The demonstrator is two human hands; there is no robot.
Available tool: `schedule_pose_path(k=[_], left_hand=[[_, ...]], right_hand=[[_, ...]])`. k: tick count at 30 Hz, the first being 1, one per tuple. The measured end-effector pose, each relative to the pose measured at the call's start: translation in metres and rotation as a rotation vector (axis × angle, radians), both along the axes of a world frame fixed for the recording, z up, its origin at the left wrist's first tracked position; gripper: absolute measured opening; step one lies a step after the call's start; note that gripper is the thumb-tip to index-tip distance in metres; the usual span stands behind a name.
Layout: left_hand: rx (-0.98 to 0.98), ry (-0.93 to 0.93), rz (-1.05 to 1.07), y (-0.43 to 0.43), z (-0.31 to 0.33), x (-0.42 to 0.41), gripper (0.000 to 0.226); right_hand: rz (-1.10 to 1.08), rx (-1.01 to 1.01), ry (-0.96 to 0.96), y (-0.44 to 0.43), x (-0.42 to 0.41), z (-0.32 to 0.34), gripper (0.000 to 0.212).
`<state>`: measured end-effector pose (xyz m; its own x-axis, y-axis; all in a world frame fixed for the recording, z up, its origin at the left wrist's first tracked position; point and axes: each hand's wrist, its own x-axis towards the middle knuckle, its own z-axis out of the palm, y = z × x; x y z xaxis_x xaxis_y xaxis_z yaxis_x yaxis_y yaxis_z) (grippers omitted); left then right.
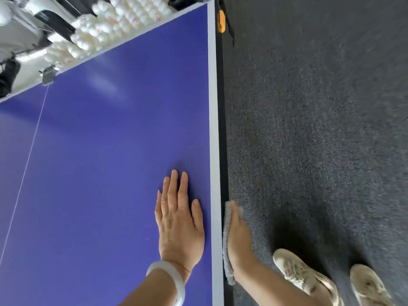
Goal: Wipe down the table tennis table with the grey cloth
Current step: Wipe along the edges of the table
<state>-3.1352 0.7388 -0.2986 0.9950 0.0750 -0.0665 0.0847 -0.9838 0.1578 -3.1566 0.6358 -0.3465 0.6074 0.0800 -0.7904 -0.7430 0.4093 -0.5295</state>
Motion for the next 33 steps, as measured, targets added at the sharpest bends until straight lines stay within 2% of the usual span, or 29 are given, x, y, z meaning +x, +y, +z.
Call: schedule_pose_path(k=[7,10,15,17,19,23,25,28,30,33], left_hand=[[0.013,0.023,-0.004,-0.001,0.001,0.001,0.059],[0.024,0.023,-0.002,-0.003,0.002,0.001,0.059],[0.021,0.040,0.002,-0.003,0.004,0.001,0.058],[0.027,0.044,0.006,-0.003,0.005,0.002,0.057],[0.033,0.033,0.002,-0.005,0.005,0.003,0.057],[0.034,0.025,0.010,-0.006,0.005,0.002,0.057],[0.031,0.020,0.007,-0.006,0.006,0.001,0.057],[0.136,0.010,-0.075,-0.003,0.011,0.014,0.054],[0.127,-0.012,-0.118,-0.003,0.017,0.039,0.048],[0.076,-0.039,-0.227,-0.017,0.023,0.098,0.045]], right_hand=[[-0.078,0.013,-0.052,-0.023,0.156,0.011,0.063],[-0.030,-0.043,-0.036,-0.022,0.133,0.014,0.057],[0.015,0.089,0.131,-0.011,0.052,0.017,0.055],[0.030,0.021,0.153,-0.012,0.069,0.017,0.062],[0.012,-0.065,0.097,-0.016,0.110,0.015,0.064],[-0.057,0.046,0.124,-0.027,0.191,0.012,0.071],[-0.032,0.067,0.136,-0.030,0.197,0.010,0.073],[-0.024,0.031,0.130,-0.031,0.195,0.007,0.070],[-0.022,-0.011,0.098,-0.029,0.197,0.006,0.069],[-0.047,0.047,0.132,-0.026,0.198,0.004,0.072]])
